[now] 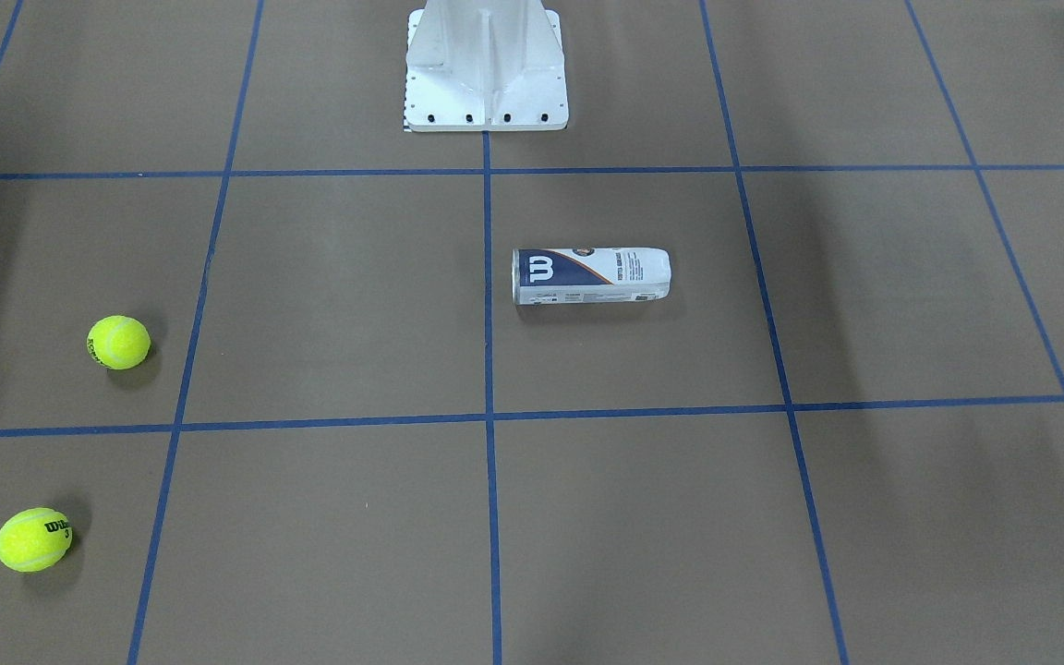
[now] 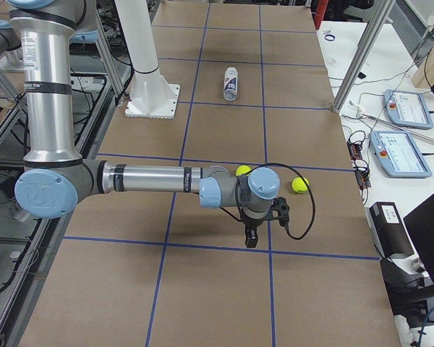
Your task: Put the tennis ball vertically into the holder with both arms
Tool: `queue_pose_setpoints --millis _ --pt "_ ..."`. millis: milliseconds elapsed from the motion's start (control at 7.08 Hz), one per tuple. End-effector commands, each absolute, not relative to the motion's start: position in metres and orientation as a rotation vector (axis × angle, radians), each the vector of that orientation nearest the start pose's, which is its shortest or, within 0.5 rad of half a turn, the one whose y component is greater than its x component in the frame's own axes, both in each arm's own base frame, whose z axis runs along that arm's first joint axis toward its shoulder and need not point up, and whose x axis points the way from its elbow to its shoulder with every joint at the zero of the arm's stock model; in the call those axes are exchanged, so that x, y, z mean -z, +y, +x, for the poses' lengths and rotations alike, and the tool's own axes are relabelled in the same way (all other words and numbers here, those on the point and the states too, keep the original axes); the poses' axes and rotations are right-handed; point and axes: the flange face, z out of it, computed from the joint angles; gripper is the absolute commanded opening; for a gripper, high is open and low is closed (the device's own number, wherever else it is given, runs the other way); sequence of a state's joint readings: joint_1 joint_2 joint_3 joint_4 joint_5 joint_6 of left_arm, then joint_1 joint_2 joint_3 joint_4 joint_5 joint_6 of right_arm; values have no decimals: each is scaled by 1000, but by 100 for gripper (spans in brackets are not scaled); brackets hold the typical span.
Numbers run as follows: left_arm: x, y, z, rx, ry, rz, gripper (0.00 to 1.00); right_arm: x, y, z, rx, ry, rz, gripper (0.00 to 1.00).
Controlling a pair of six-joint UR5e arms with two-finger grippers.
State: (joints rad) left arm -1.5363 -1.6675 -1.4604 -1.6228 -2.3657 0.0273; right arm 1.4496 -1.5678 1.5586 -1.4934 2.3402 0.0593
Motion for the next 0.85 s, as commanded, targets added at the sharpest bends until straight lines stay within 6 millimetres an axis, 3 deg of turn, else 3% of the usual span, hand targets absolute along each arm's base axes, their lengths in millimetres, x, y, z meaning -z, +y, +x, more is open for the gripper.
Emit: queue_pose_setpoints --millis 0,706 --pt "-652 -538 -40 -85 797 41 100 -658 -501 3 83 -772 -9 99" --pt "-640 -542 -24 -93 801 70 100 -658 -493 3 83 -786 -14 99"
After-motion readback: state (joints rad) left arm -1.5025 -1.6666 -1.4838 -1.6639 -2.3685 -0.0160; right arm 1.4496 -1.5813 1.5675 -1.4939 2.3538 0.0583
